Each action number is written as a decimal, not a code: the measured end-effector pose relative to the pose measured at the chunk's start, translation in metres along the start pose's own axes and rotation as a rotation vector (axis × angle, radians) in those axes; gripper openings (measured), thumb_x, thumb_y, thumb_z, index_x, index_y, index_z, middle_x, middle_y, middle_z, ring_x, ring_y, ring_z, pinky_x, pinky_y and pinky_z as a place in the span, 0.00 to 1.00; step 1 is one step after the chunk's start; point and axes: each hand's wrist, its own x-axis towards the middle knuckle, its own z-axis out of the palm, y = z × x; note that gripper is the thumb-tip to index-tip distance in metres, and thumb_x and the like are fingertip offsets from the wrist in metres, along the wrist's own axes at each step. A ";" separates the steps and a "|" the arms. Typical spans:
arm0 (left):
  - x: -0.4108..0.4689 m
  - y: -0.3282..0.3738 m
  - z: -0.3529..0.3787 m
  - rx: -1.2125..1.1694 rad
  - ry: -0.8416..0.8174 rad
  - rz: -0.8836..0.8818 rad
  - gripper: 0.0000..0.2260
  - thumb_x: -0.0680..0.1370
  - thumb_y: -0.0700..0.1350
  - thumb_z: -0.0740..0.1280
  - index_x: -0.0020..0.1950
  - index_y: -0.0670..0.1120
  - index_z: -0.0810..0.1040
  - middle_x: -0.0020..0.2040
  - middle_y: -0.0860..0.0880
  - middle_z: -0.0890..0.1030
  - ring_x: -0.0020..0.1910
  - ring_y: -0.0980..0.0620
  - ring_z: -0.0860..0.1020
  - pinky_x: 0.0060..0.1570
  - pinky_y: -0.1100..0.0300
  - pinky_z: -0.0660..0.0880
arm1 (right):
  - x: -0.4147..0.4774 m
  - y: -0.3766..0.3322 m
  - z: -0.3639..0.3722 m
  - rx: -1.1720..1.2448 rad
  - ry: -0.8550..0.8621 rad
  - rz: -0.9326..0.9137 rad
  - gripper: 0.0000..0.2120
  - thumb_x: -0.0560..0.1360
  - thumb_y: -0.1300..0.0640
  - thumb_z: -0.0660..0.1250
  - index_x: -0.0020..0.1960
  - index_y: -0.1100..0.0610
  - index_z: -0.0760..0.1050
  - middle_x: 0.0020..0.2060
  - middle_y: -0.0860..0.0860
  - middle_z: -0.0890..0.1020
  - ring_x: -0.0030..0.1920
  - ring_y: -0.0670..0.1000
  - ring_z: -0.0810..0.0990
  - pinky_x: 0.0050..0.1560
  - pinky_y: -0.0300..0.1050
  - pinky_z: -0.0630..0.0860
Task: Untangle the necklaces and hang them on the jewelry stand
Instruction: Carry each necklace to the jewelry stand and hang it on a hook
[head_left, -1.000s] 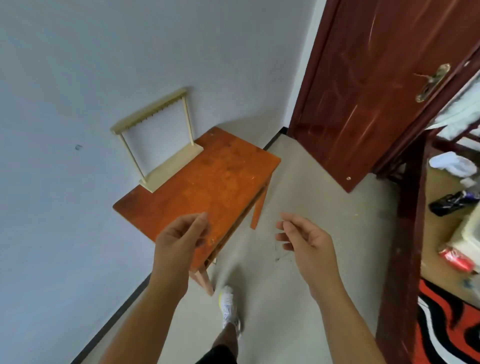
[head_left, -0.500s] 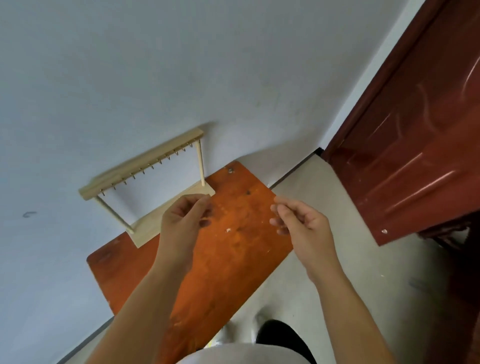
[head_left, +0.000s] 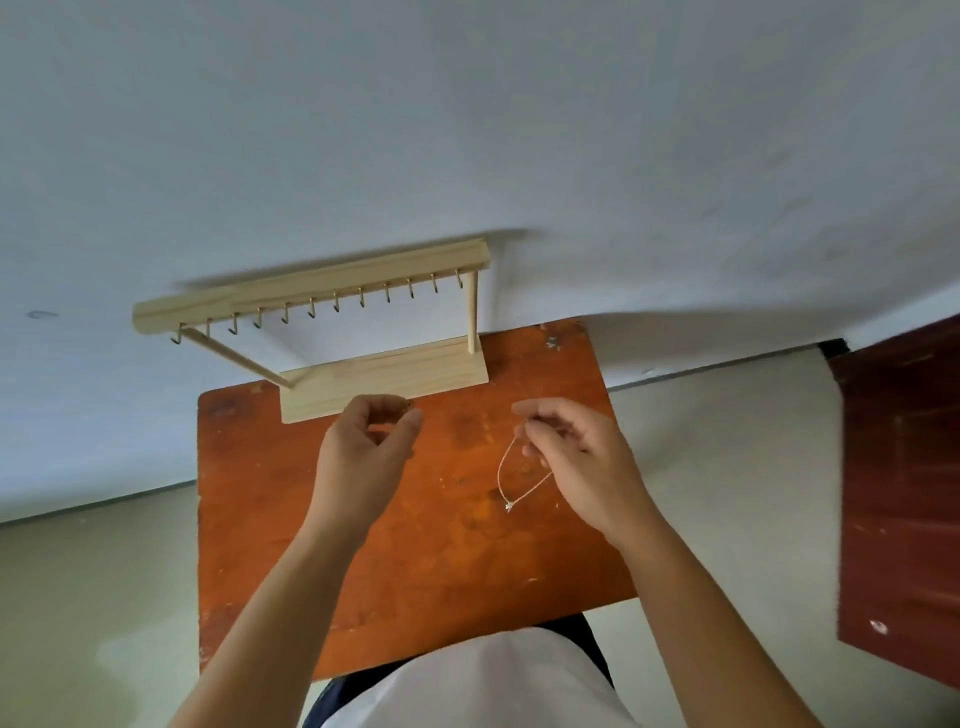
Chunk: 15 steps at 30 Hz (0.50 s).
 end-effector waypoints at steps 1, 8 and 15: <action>0.003 -0.002 0.001 0.100 0.000 0.009 0.15 0.77 0.52 0.69 0.62 0.50 0.75 0.54 0.48 0.80 0.41 0.53 0.79 0.41 0.58 0.75 | 0.008 -0.004 -0.002 -0.018 -0.052 -0.015 0.09 0.82 0.58 0.63 0.57 0.49 0.80 0.46 0.44 0.83 0.46 0.41 0.82 0.48 0.36 0.80; 0.022 0.009 0.009 -0.023 -0.319 0.100 0.18 0.80 0.48 0.66 0.70 0.58 0.71 0.59 0.55 0.77 0.49 0.62 0.77 0.48 0.66 0.75 | 0.040 -0.048 -0.009 -0.044 -0.249 -0.090 0.08 0.81 0.60 0.62 0.54 0.53 0.79 0.41 0.49 0.83 0.39 0.45 0.79 0.41 0.36 0.74; 0.031 0.027 0.023 -0.191 -0.522 0.204 0.10 0.77 0.52 0.69 0.55 0.50 0.83 0.57 0.49 0.82 0.56 0.49 0.79 0.57 0.53 0.77 | 0.039 -0.079 -0.024 0.071 -0.217 -0.093 0.08 0.80 0.63 0.62 0.54 0.55 0.78 0.38 0.51 0.83 0.38 0.48 0.78 0.40 0.43 0.73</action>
